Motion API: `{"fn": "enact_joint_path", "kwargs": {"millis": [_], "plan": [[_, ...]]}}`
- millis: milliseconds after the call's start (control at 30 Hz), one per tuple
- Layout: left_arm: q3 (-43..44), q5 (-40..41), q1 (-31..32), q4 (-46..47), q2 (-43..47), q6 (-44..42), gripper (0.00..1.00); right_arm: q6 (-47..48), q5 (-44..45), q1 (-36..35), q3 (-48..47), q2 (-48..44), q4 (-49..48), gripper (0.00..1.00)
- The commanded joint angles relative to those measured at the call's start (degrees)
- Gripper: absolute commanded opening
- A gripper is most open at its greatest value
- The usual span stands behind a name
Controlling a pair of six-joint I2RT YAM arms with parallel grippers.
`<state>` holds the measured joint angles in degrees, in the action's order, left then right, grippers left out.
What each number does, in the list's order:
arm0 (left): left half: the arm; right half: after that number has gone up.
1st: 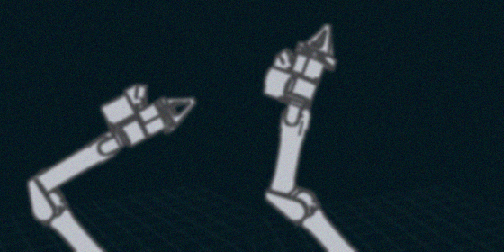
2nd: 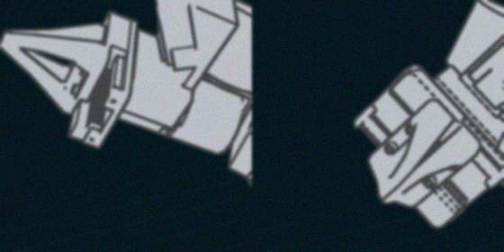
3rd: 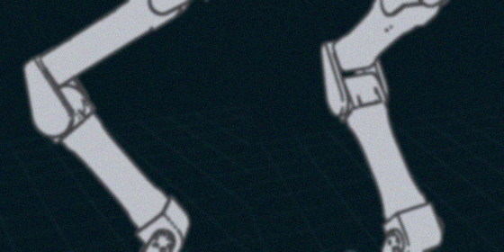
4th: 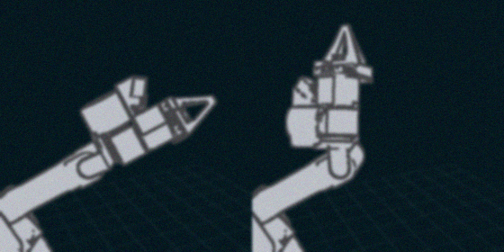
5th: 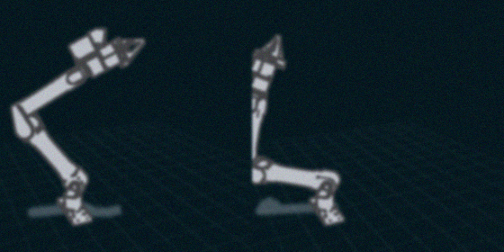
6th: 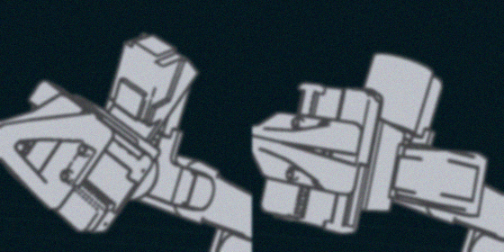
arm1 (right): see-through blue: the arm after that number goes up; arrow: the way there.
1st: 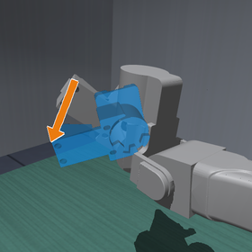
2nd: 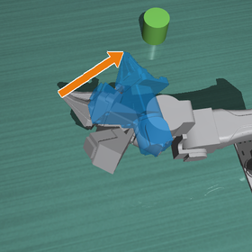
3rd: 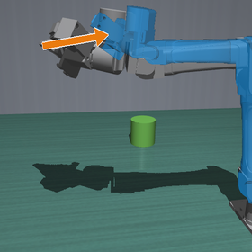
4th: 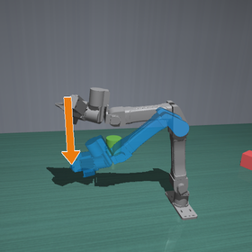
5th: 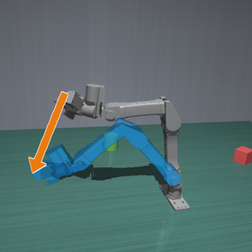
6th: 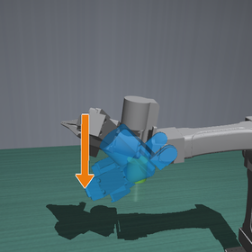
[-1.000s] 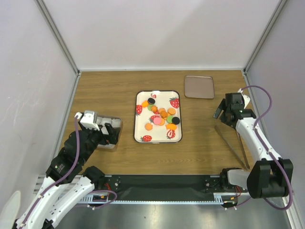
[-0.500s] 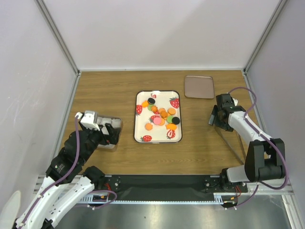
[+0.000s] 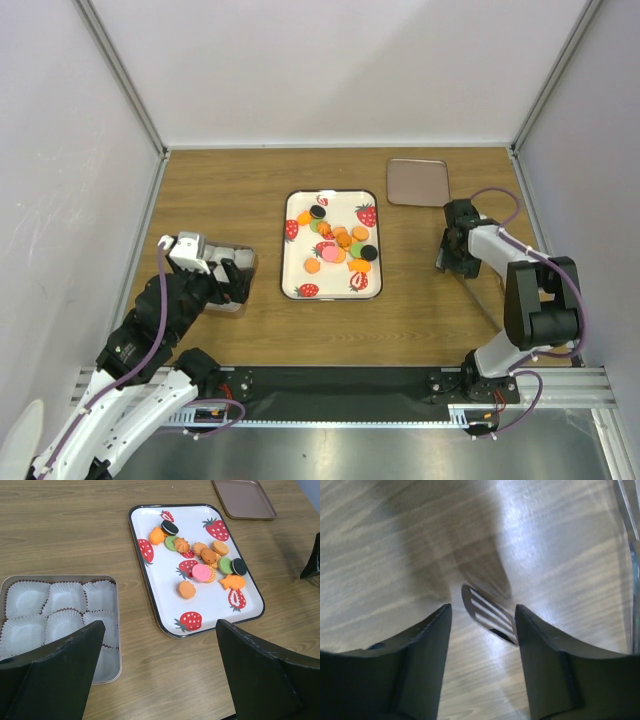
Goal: Pack the cookies
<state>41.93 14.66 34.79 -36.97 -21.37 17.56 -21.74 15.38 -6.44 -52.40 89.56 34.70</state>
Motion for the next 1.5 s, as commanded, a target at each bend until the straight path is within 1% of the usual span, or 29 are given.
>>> {"fn": "enact_joint_path", "kwargs": {"millis": [0, 133, 167, 200, 233, 300, 333, 400, 433, 467, 633, 867, 900, 1000, 1033, 1100, 1133, 1200, 1233, 1300, 1333, 1367, 1433, 1467], "plan": [[-0.4, -0.1, 0.6, 2.0, -0.8, 0.7, 1.0, 1.3, 0.0, -0.2, -2.9, 2.7, -2.7, 0.58], [-0.4, -0.1, 0.8, 2.0, -1.0, 0.7, 1.0, 1.6, 0.5, -0.2, -3.9, 4.7, -3.5, 0.49], [-0.4, -0.1, 0.8, 2.0, -1.0, 0.7, 1.0, 1.7, 0.4, -0.2, -4.2, 5.0, -3.8, 0.43], [-0.4, 0.0, 0.8, 2.0, -1.2, 0.7, 1.0, 1.6, 0.6, -0.2, -4.6, 5.4, -3.8, 0.4], [-0.4, -0.1, 0.7, 1.9, -1.2, 0.8, 1.0, 1.6, 0.6, -0.2, -5.1, 6.1, -3.9, 0.33], [-0.4, -0.1, 0.8, 1.9, -1.3, 0.8, 1.0, 1.7, 0.4, -0.2, -6.3, 6.9, -4.1, 0.28], [-0.4, -0.1, 0.8, 2.0, -1.5, 0.8, 1.0, 1.8, 0.5, -0.2, -6.8, 7.8, -4.1, 0.23], [-0.4, -0.1, 0.9, 1.9, -1.6, 0.8, 1.0, 1.8, 0.4, -0.2, -8.6, 9.0, -4.2, 0.19], [-0.4, -0.1, 0.8, 2.0, -1.6, 0.8, 1.0, 1.8, 0.4, -0.2, -9.2, 9.5, -4.2, 0.14], [-0.4, 0.0, 0.9, 2.0, -1.7, 0.8, 1.0, 1.7, 0.3, -0.2, -10.0, 11.0, -4.1, 0.12], [-0.4, 0.1, 0.8, 1.9, -1.9, 0.9, 1.0, 1.6, -0.7, 0.3, -16.4, 16.3, -4.1, 0.08], [-0.4, 0.3, 0.9, 1.7, -2.2, 1.0, 1.0, 1.3, -1.8, 0.6, -25.2, 23.5, -3.0, 0.08], [-0.5, 0.4, 0.9, 1.8, -2.2, 1.0, 1.0, 1.2, -1.9, 0.6, -25.7, 24.1, -2.6, 0.08], [-0.5, 0.3, 0.9, 1.8, -2.2, 0.9, 1.0, -0.1, -0.4, 0.7, -26.5, 23.4, -2.0, 0.23], [-0.5, 0.3, 0.9, 1.8, -2.2, 1.0, 1.0, -0.5, 0.0, 0.6, -26.3, 22.2, -2.0, 0.35], [-0.5, 0.3, 0.9, 1.8, -2.0, 1.0, 1.0, -1.6, 0.7, 0.6, -25.6, 20.4, -1.7, 0.46], [-0.5, 0.3, 1.0, 1.8, -2.0, 1.0, 1.0, -1.8, 0.7, 0.7, -25.3, 18.2, -1.7, 0.55], [-0.5, 0.3, 1.0, 1.9, -1.9, 1.0, 1.0, -3.1, 1.7, 0.5, -24.7, 15.7, -0.6, 0.61], [-0.6, 0.3, 1.0, 1.8, -1.8, 1.0, 1.0, -3.8, 2.2, 0.5, -23.8, 14.1, 0.0, 0.64], [-0.5, 0.3, 1.0, 1.9, -1.8, 1.0, 1.0, -5.3, 3.7, 0.5, -22.1, 8.5, 1.2, 0.65], [-0.6, 0.4, 0.9, 1.8, -1.7, 1.0, 1.0, -6.8, 3.9, 0.8, -19.7, 6.4, 1.3, 0.66], [-0.5, 0.5, 0.9, 1.7, -1.7, 1.0, 1.0, -7.8, 4.2, 0.9, -18.5, 2.2, 2.0, 0.66], [-0.6, 0.5, 1.1, 1.7, -1.4, 1.0, 1.0, -10.9, 4.2, 1.1, -14.1, -1.4, 2.5, 0.64], [-0.6, 0.7, 1.0, 1.8, -1.3, 1.1, 1.0, -12.2, 4.5, 1.2, -12.5, -4.7, 3.5, 0.63]]}}
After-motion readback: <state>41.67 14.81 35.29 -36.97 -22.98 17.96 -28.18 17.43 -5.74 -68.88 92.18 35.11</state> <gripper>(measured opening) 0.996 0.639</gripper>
